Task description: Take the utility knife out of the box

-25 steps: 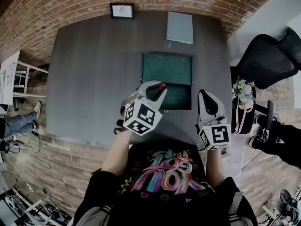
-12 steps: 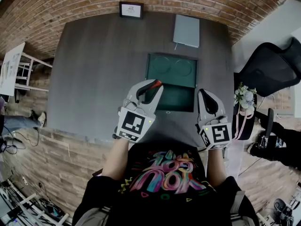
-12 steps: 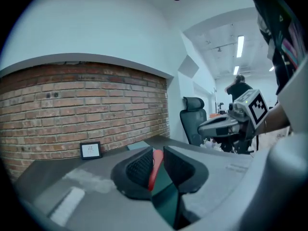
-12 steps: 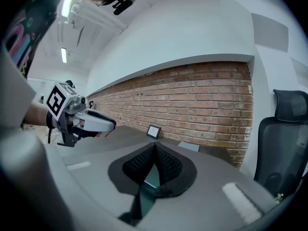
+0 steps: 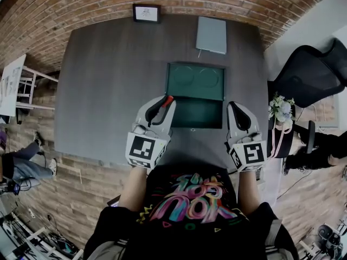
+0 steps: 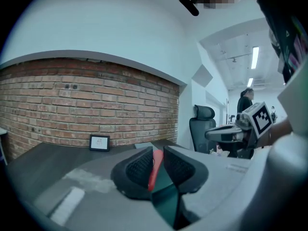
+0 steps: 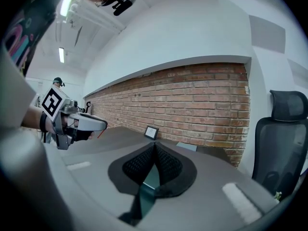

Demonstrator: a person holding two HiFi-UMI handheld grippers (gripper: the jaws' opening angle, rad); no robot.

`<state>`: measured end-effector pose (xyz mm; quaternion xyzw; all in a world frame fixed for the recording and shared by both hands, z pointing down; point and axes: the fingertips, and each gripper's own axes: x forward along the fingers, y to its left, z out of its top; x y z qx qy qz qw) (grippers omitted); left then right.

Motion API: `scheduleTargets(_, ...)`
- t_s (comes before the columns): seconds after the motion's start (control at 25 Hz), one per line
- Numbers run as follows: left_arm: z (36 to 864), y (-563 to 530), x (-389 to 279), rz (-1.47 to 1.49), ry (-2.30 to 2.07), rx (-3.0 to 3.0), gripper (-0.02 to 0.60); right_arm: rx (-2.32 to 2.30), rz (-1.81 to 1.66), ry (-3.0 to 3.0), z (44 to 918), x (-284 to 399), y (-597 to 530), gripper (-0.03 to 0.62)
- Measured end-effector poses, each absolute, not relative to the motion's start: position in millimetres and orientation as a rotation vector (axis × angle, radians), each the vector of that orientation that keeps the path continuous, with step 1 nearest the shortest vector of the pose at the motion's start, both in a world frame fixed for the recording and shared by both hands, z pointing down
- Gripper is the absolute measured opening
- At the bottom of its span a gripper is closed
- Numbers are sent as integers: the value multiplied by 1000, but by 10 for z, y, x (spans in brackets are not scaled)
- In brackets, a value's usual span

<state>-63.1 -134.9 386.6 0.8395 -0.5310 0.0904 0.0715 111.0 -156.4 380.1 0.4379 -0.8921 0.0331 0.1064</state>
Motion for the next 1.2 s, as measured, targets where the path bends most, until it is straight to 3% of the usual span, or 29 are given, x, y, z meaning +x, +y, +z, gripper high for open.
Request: scheduleTargets(1.2, 3953, -1324, -597, 295, -1568, 2541, 74, 1328, 134, -2604, 3864, 1205, -1457, -3)
